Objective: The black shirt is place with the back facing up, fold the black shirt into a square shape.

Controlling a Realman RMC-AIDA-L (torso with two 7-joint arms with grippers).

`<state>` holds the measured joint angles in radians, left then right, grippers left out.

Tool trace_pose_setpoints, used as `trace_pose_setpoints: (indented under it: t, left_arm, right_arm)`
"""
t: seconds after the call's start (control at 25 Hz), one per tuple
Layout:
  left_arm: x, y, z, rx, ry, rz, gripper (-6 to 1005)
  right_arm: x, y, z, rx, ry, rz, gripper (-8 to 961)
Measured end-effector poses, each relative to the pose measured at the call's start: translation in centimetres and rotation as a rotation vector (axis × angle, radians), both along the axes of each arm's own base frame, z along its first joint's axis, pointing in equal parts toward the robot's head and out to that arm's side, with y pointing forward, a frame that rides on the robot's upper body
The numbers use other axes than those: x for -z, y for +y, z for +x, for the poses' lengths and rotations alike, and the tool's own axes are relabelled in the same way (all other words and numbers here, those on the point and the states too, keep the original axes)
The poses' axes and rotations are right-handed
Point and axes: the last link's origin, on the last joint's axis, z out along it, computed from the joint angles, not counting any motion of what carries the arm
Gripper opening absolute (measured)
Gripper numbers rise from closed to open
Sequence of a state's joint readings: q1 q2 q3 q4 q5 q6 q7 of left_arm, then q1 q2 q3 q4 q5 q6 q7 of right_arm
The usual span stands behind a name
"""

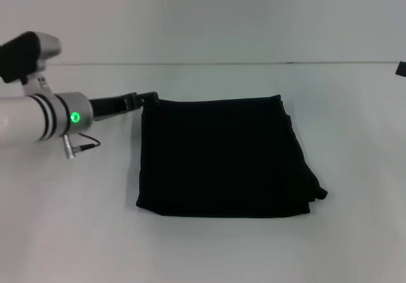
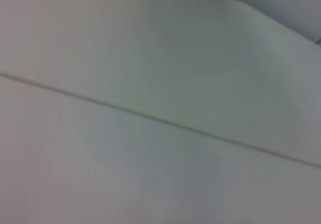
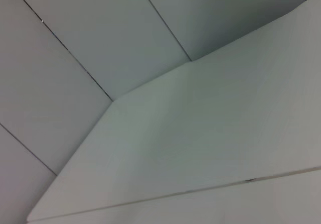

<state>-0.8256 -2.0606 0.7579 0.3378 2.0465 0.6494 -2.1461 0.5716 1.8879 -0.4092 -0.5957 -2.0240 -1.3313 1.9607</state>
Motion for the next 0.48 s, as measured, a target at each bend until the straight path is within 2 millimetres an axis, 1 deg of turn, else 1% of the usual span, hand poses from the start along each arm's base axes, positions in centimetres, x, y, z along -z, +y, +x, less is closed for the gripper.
trace_pose_setpoints:
  t: [0.12,0.48]
  left_arm:
    - [0.9,-0.2,0.3,0.002,0.008,-0.009,895]
    - [1.7,-0.4,1.1,0.009,-0.006,-0.036,874]
  right_arm:
    - [0.4,0.2,0.2,0.009,-0.027,-0.004,730]
    - [0.6,0.4,0.7,0.032,-0.061,-0.002,730]
